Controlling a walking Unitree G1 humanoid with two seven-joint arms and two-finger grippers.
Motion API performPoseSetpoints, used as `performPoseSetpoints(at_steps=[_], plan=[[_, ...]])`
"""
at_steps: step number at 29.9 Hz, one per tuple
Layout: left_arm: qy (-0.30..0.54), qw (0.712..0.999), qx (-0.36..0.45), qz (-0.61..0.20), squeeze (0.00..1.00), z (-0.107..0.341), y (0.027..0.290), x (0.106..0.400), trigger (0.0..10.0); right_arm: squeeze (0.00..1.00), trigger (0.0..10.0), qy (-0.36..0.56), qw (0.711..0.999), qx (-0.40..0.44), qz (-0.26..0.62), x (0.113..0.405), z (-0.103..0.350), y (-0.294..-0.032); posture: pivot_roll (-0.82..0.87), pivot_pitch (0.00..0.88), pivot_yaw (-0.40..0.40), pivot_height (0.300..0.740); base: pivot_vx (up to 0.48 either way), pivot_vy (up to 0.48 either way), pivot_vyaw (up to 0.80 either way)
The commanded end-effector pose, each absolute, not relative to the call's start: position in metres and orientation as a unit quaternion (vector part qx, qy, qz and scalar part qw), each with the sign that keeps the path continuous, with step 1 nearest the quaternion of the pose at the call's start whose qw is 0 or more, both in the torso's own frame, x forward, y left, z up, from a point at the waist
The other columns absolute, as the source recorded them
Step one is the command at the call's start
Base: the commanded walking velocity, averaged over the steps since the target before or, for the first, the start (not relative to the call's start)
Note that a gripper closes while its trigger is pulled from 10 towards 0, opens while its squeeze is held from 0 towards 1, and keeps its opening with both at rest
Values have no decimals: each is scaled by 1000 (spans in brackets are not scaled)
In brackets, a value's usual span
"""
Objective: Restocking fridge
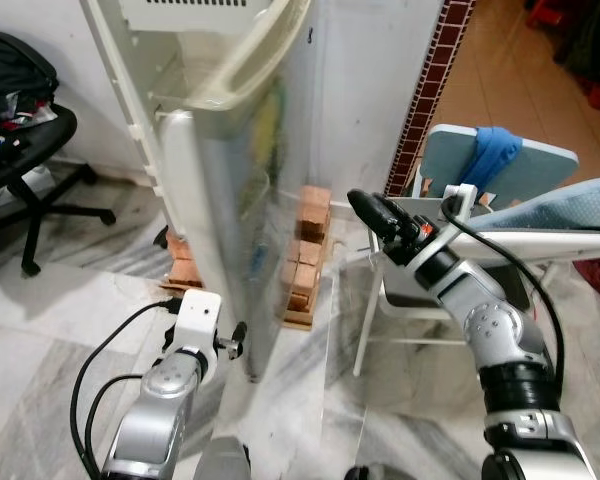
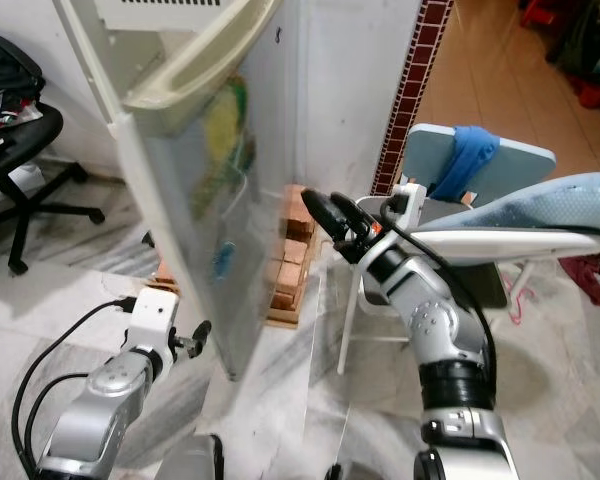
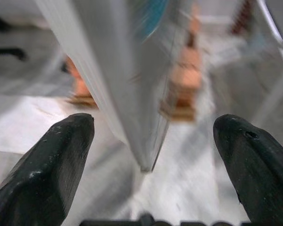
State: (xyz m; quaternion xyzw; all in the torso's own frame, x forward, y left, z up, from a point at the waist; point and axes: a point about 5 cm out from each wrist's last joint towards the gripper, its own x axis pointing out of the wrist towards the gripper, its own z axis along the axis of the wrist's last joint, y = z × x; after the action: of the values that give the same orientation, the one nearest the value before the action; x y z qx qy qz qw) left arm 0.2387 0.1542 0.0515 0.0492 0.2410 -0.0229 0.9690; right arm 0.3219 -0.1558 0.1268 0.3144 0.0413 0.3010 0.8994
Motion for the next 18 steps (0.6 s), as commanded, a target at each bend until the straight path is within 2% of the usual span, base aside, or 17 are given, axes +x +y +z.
performPoseSetpoints(at_steps=[1, 2, 3, 6, 13, 18], plan=[[220, 974, 44, 24, 0, 56, 172, 236, 10000, 0, 10000, 47, 915, 300, 265, 324, 120, -163, 133, 46, -7, 740, 0, 0, 0], [220, 974, 44, 24, 0, 56, 172, 236, 10000, 0, 10000, 47, 915, 300, 265, 324, 120, -163, 133, 46, -7, 740, 0, 0, 0], [218, 974, 48, 33, 0, 56, 176, 234, 10000, 0, 10000, 51, 931, 273, 237, 326, 114, -166, 137, 49, -10, 740, 0, 0, 0], [198, 977, 64, 40, 0, 60, 180, 236, 10000, 0, 10000, 43, 949, 233, 210, 329, 112, -165, 138, 49, -11, 740, 0, 0, 0], [125, 987, 68, 70, 0, 73, 188, 249, 10000, 0, 10000, 25, 970, 155, 183, 323, 109, -154, 118, 50, -11, 740, 0, 0, 0], [102, 992, 60, 49, 0, 76, 183, 257, 10000, 0, 10000, 32, 981, 136, 134, 316, 96, -151, 112, 55, -20, 740, 0, 436, 0]])
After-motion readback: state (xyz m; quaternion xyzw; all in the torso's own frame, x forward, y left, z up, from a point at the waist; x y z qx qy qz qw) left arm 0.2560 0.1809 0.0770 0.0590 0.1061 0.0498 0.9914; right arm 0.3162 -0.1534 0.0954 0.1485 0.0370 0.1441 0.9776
